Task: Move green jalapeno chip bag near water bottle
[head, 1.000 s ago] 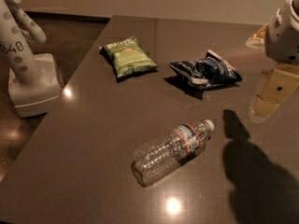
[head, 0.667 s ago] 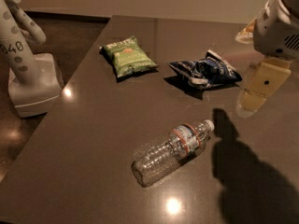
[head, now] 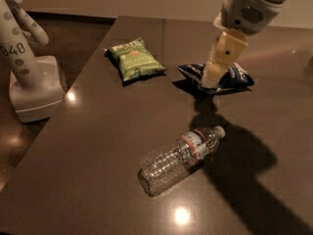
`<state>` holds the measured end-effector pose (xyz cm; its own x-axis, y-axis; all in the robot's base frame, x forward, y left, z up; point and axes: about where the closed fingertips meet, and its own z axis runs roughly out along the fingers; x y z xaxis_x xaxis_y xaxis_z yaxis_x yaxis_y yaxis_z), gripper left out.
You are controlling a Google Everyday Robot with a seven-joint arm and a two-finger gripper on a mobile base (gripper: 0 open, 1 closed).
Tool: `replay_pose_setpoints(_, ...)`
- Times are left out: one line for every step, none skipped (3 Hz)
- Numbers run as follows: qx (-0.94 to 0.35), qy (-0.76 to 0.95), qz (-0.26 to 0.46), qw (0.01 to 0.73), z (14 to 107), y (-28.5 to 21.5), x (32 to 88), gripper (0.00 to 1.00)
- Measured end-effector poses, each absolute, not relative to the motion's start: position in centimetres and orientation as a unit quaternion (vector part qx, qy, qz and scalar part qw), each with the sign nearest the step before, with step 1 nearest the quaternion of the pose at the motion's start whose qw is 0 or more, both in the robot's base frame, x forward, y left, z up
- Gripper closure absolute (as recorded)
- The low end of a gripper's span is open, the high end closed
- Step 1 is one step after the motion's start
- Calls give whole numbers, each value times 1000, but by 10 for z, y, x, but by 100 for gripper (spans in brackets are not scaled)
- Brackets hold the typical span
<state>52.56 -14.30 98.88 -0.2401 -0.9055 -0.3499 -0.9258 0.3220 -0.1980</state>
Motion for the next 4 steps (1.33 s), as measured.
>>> replay_pose_setpoints(-563,796,58,213,982,-107,579,0)
replay_pose_setpoints(-542,809,86,211,957,-66,629,0)
replay_pose_setpoints(-514,828,96,202,932,-35,663,0)
replay_pose_setpoints(-491,844,101,190,908,-9,685,0)
